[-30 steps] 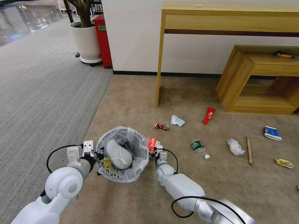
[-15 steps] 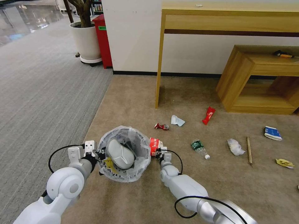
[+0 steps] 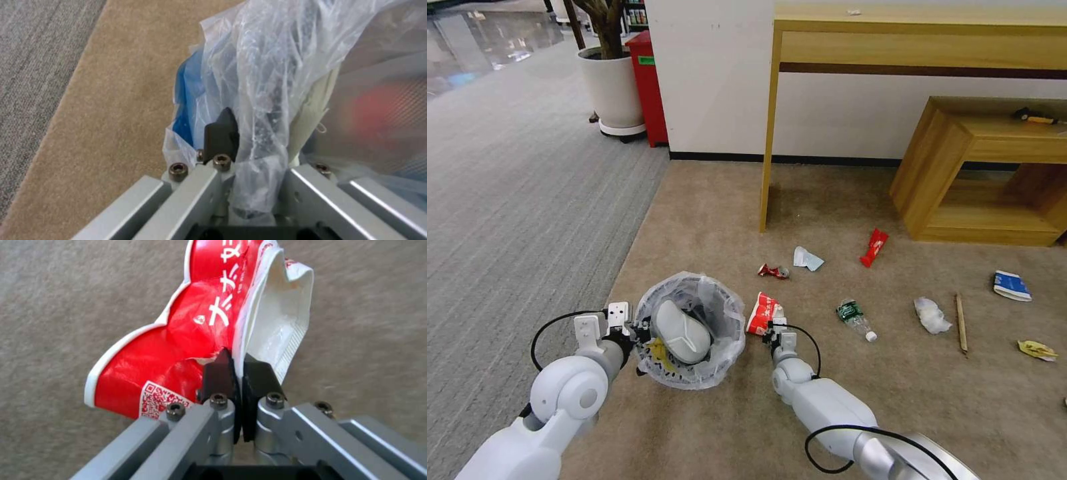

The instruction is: Pick up the trash bin and place the garbage on the floor into it.

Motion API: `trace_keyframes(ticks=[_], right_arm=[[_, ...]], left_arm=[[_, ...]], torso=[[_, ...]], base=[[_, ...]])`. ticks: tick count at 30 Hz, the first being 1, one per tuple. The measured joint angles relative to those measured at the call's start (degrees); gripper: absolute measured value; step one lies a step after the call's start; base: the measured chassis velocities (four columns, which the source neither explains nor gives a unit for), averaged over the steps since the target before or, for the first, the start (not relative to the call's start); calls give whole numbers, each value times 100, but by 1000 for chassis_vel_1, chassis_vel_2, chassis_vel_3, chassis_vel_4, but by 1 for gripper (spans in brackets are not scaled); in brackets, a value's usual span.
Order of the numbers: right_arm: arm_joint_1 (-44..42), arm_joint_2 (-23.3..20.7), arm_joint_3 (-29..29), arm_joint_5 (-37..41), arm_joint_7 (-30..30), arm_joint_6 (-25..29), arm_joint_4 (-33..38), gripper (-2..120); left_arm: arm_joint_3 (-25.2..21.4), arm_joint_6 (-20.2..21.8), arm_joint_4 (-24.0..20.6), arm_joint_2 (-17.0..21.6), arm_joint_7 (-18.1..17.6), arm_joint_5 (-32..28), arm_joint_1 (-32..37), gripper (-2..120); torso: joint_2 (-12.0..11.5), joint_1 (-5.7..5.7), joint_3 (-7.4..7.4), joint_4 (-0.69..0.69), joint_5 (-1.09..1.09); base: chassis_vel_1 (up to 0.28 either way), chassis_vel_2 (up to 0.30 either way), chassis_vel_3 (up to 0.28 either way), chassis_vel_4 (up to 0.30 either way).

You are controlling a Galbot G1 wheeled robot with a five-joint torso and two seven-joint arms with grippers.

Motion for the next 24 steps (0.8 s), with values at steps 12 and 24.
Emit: trace_keyframes(ticks=[12,24], right_arm=[[-431,-1030,-105,154,683,-162,2107,0],[-448,-2465,-270,529,1359,-554,4249,0]], left_arm=[[222,64,456,225,-29,-250,-411,0],[253,71,602,464,-18,-309,-547,0]], torso=[[0,0,0,0,1],[1,0,0,0,1]], base=[[0,0,0,0],[0,0,0,0]])
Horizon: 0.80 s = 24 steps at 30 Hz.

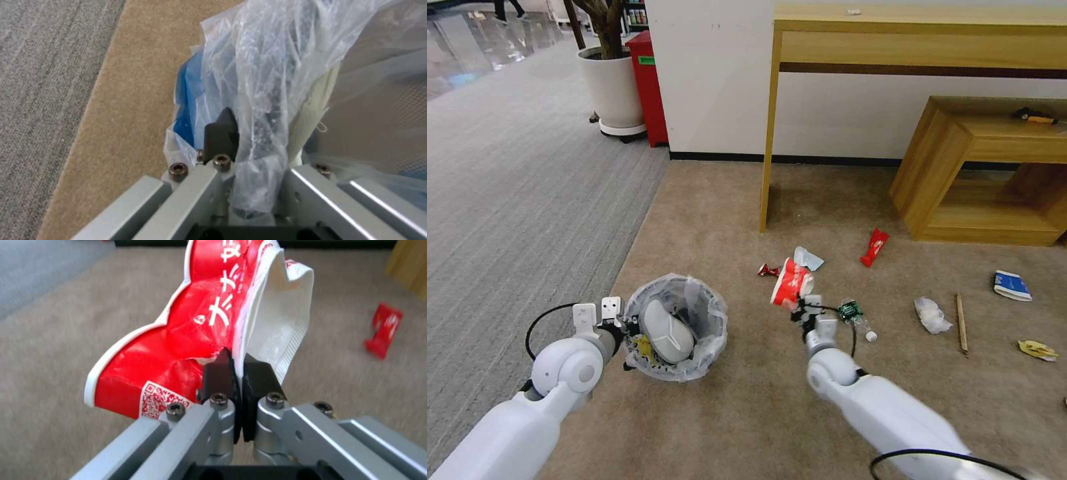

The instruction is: Pick up the trash bin and place the garbage on the floor into it.

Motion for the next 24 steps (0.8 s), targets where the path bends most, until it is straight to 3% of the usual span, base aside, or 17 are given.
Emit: trace_keyframes(ticks=[12,24], right_arm=[[305,-744,-222,560,274,-258,1750,0],[665,-903,-732,976,250,-260,2490,0]], left_arm=[[76,19,57,72,-5,-10,-40,0],[157,31,138,-44,-9,-7,-142,0]], torso=[[0,0,0,2,0],[0,0,0,1,0]], base=[[0,0,0,0],[0,0,0,0]])
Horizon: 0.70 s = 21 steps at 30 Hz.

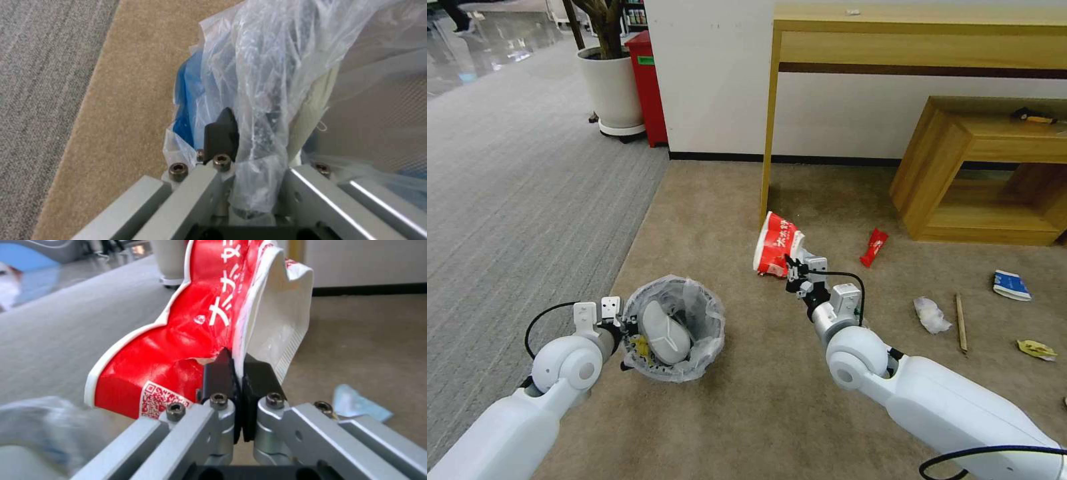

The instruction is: Pick up the trash bin and place the garbage on the floor into it.

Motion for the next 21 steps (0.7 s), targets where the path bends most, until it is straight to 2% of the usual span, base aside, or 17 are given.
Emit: trace_keyframes(ticks=[9,14,21], right_arm=[[305,217,-656,306,-33,85,454,0],[375,277,-809,388,-62,101,528,0],[444,335,-1157,555,-501,449,421,0]], left_arm=[[24,4,71,-125,-12,-2,-51,0],[32,4,108,-166,-14,-1,-77,0],[71,4,144,-245,-56,-21,-158,0]], torso=[[0,0,0,1,0],[0,0,0,1,-1],[0,1,0,0,-1]], base=[[0,0,0,0],[0,0,0,0],[0,0,0,0]])
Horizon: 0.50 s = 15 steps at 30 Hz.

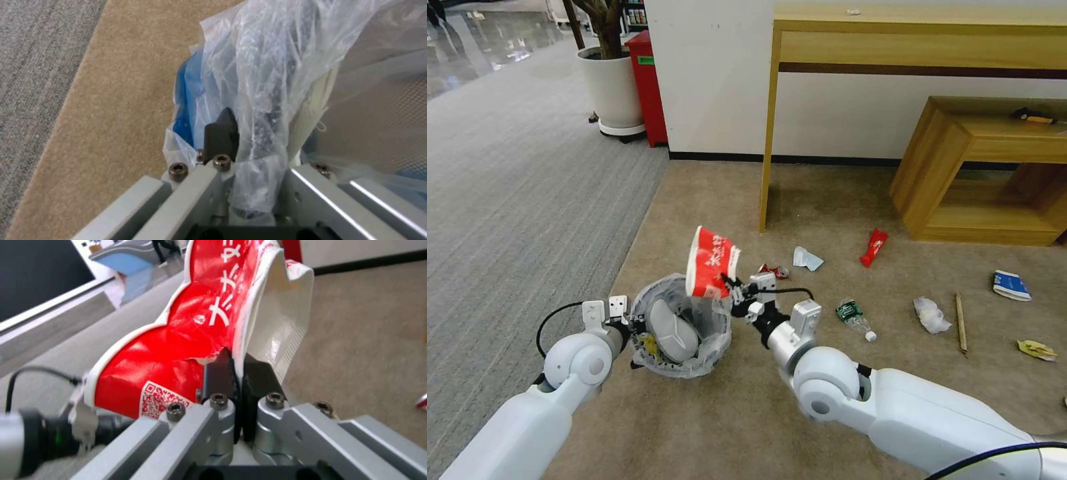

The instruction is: Pick up the trash bin and place the garbage on the floor into it.

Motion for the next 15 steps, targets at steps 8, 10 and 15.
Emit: trace_keyframes(ticks=[8,10,15], right_arm=[[-30,226,-545,-145,-372,324,-655,0],[-10,347,-700,-145,-500,439,-820,0],[50,512,-877,-132,-536,462,-929,0]], left_arm=[[0,5,-108,-59,-69,-119,-50,0],[-4,5,-190,-59,-70,-140,-36,0],[-15,8,-223,-61,-73,-156,-31,0]], torso=[[-1,0,0,0,1],[-1,0,0,0,1],[-1,0,0,1,1]], base=[[0,0,0,0],[0,0,0,0],[0,0,0,0]])
